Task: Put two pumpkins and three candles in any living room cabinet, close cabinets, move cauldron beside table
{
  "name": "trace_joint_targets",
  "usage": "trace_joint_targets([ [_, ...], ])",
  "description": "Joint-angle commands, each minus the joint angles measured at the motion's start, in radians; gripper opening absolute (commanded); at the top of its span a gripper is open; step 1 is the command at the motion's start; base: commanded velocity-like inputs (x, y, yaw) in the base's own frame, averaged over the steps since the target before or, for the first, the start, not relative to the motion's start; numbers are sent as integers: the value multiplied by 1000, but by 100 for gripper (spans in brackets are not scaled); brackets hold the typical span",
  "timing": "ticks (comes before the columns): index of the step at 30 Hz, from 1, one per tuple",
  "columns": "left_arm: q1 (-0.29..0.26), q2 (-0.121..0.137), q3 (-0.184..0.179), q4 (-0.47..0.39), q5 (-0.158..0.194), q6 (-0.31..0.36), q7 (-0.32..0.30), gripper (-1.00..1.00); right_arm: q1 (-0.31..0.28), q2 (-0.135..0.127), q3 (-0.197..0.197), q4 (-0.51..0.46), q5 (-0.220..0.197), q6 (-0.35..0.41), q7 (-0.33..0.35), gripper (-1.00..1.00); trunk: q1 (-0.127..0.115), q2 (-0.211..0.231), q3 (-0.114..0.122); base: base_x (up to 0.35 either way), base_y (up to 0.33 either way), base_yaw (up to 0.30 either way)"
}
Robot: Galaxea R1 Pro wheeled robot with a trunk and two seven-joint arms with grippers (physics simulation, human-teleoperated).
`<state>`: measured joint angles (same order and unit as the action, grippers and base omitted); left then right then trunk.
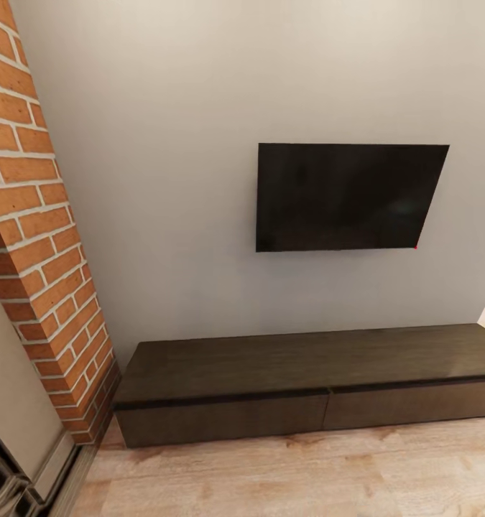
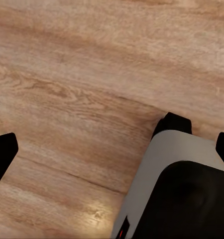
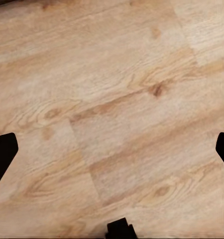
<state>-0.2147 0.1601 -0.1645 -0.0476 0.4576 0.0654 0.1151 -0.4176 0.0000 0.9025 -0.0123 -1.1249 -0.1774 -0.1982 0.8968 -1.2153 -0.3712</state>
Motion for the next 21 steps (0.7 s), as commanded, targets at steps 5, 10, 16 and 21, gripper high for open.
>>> trace_joint_targets([
  [5, 21, -2, -8, -3, 13, -14, 7, 100, 11, 1, 9, 4, -8, -1, -6, 100, 0, -1, -1, 0, 0, 0],
  [10, 24, -2, -7, -3, 16, -16, 9, 100, 12, 3, 9, 4, -8, -2, -6, 100, 0, -1, -1, 0, 0, 0],
  [16, 24, -4, -7, -3, 15, -16, 9, 100, 12, 4, 9, 4, -9, -1, -6, 100, 0, -1, -1, 0, 0, 0],
  [21, 24, -4, -7, -3, 16, -16, 9, 100, 12, 7, 9, 4, -9, -1, -6, 100, 0, -1, -1, 0, 0, 0],
])
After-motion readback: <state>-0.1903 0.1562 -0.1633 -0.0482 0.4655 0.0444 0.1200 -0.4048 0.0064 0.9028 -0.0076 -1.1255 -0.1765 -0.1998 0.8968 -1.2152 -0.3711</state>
